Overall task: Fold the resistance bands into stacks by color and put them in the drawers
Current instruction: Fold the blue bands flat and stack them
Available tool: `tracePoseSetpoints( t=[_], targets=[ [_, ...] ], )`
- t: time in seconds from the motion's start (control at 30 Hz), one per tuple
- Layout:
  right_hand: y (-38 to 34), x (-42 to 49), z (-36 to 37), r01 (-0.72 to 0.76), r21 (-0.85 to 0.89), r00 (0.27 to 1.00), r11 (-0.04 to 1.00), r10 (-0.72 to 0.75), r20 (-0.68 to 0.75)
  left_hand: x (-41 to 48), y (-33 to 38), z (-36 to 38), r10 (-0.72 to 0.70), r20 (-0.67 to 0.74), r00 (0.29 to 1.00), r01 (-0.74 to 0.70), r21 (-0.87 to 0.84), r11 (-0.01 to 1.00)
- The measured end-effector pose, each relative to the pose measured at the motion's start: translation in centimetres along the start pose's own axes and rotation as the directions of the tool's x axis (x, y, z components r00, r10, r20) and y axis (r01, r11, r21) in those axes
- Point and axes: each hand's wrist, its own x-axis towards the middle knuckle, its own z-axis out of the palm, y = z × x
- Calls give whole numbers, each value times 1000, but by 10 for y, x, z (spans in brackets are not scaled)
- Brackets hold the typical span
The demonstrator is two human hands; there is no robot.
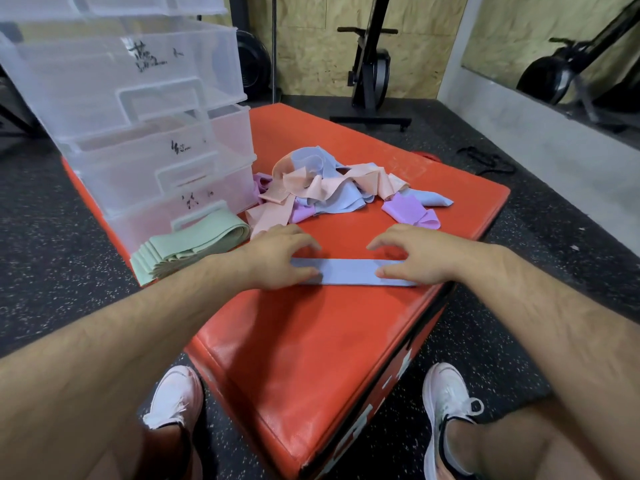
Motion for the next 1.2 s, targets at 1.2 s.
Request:
tracePoseSetpoints(
  t=[1.2],
  targets=[
    [-27,99,-44,130,450,768,884,198,-610,95,24,-39,-98,-275,956,60,-144,988]
  ],
)
